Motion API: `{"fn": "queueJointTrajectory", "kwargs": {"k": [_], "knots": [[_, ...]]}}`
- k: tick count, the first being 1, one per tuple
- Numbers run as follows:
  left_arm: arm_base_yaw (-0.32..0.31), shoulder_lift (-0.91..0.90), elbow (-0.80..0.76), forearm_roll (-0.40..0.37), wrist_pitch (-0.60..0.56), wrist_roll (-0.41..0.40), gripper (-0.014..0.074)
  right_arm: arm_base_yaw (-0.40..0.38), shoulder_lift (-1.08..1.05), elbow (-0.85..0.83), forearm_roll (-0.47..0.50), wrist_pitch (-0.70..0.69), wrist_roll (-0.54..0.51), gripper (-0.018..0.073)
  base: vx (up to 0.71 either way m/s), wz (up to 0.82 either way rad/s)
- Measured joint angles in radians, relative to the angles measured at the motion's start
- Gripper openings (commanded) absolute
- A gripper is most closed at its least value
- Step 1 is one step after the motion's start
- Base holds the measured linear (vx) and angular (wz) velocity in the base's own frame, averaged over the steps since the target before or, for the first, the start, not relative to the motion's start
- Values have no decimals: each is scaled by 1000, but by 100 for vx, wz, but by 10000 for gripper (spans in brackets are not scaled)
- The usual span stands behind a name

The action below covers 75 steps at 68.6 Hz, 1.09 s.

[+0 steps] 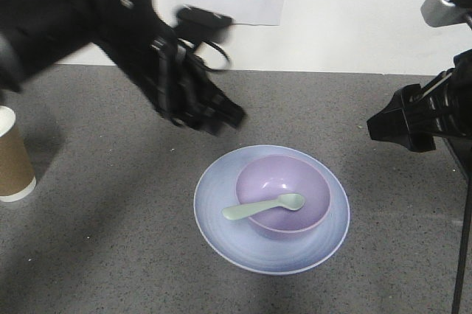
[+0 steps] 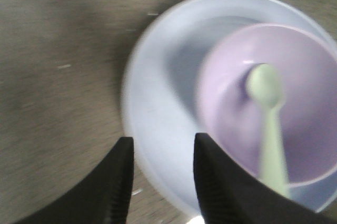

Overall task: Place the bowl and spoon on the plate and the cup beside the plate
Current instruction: 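Raise the left gripper and move it above the brown paper cup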

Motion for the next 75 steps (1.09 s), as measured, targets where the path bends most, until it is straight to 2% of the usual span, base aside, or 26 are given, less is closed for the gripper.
{"fn": "queueJointTrajectory", "kwargs": {"k": [7,18,22,28,40,53,65,75], "knots": [[66,-57,0,99,49,-30,277,0,0,0,0,0,0,528,0,0],[163,-137,0,277,61,-110,277,0,0,0,0,0,0,528,0,0],[205,-162,0,321,61,-132,277,0,0,0,0,0,0,528,0,0],[273,-197,0,350,63,-144,277,0,0,0,0,0,0,528,0,0],[417,-237,19,342,67,-148,277,0,0,0,0,0,0,528,0,0],[554,-259,118,309,68,-148,277,0,0,0,0,1,0,528,0,0],[644,-259,197,255,65,-149,277,0,0,0,0,1,0,528,0,0],[688,-259,241,225,45,-149,277,0,0,0,0,1,0,528,0,0]]}}
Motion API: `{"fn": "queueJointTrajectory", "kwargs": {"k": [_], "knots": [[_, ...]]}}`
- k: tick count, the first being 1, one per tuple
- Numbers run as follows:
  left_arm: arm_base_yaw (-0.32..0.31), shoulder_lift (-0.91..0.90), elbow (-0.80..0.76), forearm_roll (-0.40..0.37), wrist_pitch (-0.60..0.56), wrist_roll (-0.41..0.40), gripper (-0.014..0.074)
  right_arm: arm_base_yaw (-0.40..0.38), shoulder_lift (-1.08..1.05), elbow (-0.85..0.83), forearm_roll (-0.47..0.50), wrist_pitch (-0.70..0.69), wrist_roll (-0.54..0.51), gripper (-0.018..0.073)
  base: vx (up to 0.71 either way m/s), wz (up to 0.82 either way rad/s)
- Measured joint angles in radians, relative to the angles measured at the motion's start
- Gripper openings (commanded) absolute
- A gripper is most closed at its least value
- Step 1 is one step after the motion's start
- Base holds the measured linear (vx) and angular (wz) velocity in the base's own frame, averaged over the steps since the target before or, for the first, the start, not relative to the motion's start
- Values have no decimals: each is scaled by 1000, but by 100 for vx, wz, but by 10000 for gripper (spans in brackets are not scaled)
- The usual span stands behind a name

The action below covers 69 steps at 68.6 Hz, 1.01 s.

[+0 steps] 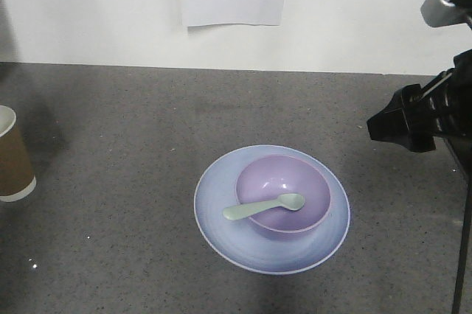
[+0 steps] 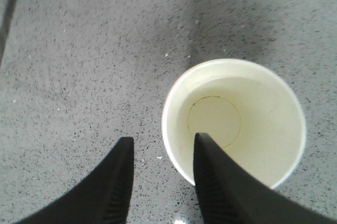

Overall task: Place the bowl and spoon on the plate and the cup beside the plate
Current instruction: 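Raise the left gripper and move it above the brown paper cup, then lower the left gripper onto the paper cup rim and close it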

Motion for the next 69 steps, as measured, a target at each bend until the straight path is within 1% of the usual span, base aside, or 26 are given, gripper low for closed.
{"fn": "queueJointTrajectory", "kwargs": {"k": [9,24,42,69], "knots": [[17,0,22,-19,-22,0,277,0,0,0,0,0,0,528,0,0],[17,32,23,-62,-31,12,277,0,0,0,0,0,0,528,0,0],[17,103,24,-64,-38,16,277,0,0,0,0,1,0,528,0,0],[17,159,24,-63,-46,16,277,0,0,0,0,2,0,528,0,0]]}}
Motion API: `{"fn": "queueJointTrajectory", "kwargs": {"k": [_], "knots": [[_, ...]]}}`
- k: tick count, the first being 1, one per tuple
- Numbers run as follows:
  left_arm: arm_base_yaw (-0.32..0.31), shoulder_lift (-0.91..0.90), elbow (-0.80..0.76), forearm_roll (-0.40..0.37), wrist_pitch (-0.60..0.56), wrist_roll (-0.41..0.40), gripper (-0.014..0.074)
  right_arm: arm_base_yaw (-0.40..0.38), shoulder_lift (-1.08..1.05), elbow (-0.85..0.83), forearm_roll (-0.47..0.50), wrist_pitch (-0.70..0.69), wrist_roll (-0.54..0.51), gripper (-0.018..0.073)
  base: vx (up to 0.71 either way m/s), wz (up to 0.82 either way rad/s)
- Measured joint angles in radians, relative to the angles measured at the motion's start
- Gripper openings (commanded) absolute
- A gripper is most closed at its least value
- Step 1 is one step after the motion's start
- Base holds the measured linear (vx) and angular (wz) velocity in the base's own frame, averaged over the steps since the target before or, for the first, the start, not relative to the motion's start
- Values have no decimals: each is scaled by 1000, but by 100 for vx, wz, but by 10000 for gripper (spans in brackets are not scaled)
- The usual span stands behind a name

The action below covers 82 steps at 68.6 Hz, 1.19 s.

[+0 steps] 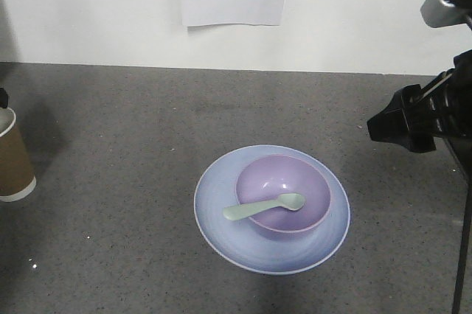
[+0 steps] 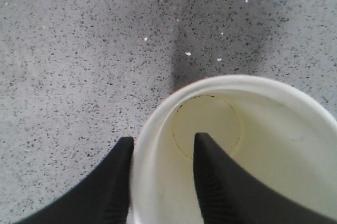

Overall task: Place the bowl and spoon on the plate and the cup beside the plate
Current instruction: 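Lower the left gripper onto the paper cup rim and close it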

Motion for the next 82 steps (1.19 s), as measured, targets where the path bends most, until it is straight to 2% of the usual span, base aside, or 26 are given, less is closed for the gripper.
{"fn": "queueJointTrajectory", "kwargs": {"k": [11,18,29,48,64,71,82], "knots": [[0,7,0,1,-3,2,248,0,0,0,0,0,0,528,0,0],[0,9,0,1,-3,4,167,0,0,0,0,0,0,528,0,0],[0,11,0,2,-2,13,-10,0,0,0,0,0,0,528,0,0],[0,-9,0,-38,3,54,-8,0,0,0,0,0,0,528,0,0],[-3,-85,0,-211,26,150,-8,0,0,0,0,-1,0,528,0,0],[-27,-121,0,-273,44,183,-8,0,0,0,0,-1,0,528,0,0],[-116,-146,0,-313,51,204,-8,0,0,0,0,-2,0,528,0,0]]}}
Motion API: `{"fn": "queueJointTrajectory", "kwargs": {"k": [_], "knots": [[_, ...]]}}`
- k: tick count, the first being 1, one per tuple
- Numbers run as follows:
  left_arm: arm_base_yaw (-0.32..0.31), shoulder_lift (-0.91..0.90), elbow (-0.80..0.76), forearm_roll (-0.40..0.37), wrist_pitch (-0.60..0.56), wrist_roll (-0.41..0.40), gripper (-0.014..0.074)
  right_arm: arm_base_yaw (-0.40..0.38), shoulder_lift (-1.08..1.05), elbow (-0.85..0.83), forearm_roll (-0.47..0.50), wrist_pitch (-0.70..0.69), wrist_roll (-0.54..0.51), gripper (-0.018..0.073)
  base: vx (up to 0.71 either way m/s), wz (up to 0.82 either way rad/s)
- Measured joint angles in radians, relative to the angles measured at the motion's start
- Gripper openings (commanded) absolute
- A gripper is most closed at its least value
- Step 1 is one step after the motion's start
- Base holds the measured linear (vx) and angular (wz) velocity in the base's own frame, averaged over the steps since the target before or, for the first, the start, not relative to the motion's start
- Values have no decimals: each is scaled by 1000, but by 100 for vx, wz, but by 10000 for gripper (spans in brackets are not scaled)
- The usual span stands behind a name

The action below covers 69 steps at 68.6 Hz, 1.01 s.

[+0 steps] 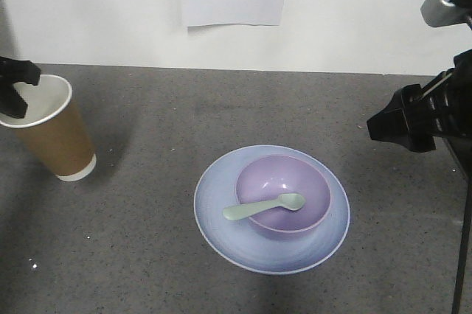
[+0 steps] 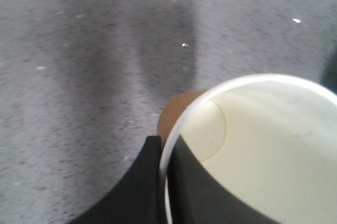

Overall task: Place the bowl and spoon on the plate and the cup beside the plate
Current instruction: 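Lower the left gripper onto the paper cup rim and close it, then slide the paper cup with the left gripper closer to the plate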

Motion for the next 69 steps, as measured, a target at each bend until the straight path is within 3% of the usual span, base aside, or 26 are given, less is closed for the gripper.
{"fn": "queueJointTrajectory", "kwargs": {"k": [19,30,43,69], "knots": [[-174,-1,0,-9,-10,3,-8,0,0,0,0,0,0,528,0,0],[-231,-1,13,-9,-39,-2,-8,0,0,0,0,0,0,528,0,0],[-262,-2,113,-10,-94,-9,-8,0,0,0,0,-1,0,528,0,0],[-263,-2,209,-31,-175,-10,-1,0,0,0,0,-1,0,528,0,0]]}}
